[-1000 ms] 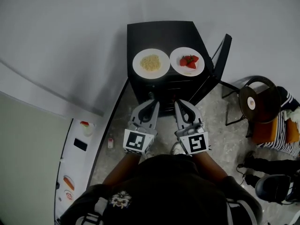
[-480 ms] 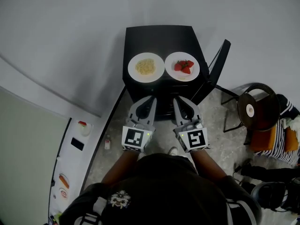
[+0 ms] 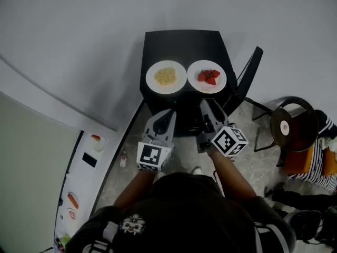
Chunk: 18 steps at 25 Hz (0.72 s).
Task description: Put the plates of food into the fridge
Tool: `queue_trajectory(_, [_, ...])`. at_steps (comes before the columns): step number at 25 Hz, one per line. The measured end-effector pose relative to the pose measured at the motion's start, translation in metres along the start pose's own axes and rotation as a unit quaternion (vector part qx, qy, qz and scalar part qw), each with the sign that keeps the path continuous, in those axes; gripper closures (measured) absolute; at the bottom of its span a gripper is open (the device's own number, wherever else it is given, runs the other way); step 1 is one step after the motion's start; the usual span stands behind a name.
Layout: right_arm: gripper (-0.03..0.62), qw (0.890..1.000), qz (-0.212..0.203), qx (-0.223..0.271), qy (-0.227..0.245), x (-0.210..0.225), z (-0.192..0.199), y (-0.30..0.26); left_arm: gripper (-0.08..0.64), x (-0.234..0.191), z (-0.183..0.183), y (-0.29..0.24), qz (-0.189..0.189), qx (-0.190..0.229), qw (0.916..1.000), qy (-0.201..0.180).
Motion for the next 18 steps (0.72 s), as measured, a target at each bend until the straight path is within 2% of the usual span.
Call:
queue_trajectory(4, [0.422,0.992,0.002,0.025,-0.120,0.013,-0.006,-0.011,0.532,0.000,0.001,0.002,-0.002,-0.001,1.0000,0.000])
queue_trajectory(9, [0.420,0.981,0.010,0.040,-0.189,0.021,-0.011,-0.020,0.532,0.002,0.003,0.003,0.002,-0.011,0.9999,0.001])
queue_trajectory(11, [0.420,0.971,0.016,0.043,-0.233,0.026,-0.010,-0.025,0.532,0.000,0.004,0.003,0.001,-0.010,1.0000,-0.001])
queue_trajectory(14, [0.420,0.950,0.023,0.047,-0.309,0.035,-0.007,-0.028,0.532,-0.002,0.004,0.005,-0.002,-0.012,0.9999,0.007])
queue_trajectory(18, [0.436,0.929,0.029,0.060,-0.363,0.040,-0.005,-0.032,0.532,-0.007,0.008,0.005,-0.007,-0.014,0.9998,0.011])
Point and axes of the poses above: the fingertips, and each gripper's own axes: y backward along the fingers, x to its right, z out of its underside, the point moved 9 cm from there along y, backward along the fingers, and after that the axes turned 3 degrees about y, right-handed, at the moved point
